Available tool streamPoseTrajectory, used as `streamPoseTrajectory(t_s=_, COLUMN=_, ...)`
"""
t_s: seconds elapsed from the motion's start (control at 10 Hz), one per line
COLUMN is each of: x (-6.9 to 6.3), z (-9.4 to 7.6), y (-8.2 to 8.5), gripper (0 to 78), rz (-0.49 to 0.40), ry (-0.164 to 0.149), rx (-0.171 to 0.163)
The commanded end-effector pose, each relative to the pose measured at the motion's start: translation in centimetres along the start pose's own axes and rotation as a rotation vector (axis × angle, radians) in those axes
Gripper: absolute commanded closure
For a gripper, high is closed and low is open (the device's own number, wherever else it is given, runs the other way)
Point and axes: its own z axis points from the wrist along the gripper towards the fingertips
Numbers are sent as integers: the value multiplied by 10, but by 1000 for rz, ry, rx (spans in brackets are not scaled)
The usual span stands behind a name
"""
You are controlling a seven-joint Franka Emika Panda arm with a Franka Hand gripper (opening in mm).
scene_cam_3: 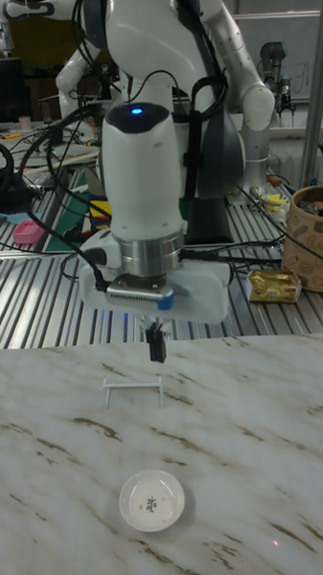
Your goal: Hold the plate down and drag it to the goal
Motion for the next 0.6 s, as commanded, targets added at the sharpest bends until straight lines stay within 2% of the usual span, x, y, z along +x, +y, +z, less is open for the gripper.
streamPoseTrajectory(t_s=0.1, x=-32, z=5, y=6, gripper=776, rz=-25, ry=0, rx=-2)
streamPoseTrajectory(t_s=0.3, x=-37, z=5, y=6, gripper=776, rz=-45, ry=1, rx=0)
streamPoseTrajectory(t_s=0.6, x=-37, z=7, y=6, gripper=776, rz=-31, ry=-8, rx=-7)
